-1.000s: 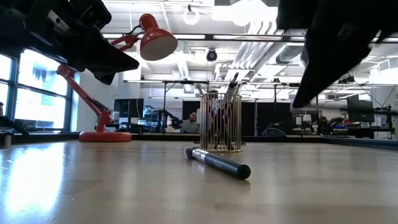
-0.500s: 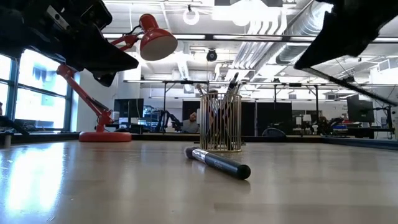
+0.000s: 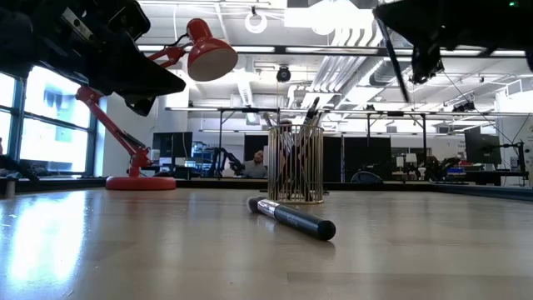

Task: Put items in baskets/containers
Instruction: Put the eyeshadow brush into the wire organizer

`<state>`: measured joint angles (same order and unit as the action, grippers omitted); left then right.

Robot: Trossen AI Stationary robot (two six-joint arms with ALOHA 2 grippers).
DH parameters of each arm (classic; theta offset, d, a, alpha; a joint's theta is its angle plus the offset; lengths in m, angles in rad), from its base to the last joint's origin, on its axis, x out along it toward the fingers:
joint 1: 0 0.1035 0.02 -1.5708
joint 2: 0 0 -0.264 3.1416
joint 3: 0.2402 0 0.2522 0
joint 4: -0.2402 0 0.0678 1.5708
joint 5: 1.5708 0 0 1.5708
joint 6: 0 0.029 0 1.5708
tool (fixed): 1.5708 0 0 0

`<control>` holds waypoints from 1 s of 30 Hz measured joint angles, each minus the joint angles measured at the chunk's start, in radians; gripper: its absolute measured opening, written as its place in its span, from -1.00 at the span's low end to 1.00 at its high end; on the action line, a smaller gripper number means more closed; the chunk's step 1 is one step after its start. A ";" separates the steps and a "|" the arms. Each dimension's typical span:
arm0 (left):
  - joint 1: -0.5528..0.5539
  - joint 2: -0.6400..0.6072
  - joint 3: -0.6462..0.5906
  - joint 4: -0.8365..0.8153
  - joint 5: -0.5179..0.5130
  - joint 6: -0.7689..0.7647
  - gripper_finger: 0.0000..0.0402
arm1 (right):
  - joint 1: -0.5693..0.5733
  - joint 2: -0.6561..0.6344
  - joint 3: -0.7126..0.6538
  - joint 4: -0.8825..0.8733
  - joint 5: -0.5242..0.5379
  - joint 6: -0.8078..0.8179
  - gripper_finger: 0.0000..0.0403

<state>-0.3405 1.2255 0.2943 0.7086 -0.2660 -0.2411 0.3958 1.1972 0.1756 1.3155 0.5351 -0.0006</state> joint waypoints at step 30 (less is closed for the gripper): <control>0.000 0.000 0.000 -0.011 0.014 0.001 -1.00 | -0.335 0.585 0.409 0.047 -0.378 -0.189 -0.96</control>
<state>-0.3405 1.2259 0.2943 0.6980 -0.2516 -0.2402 0.0607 1.7826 0.5842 1.3626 0.1570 -0.1897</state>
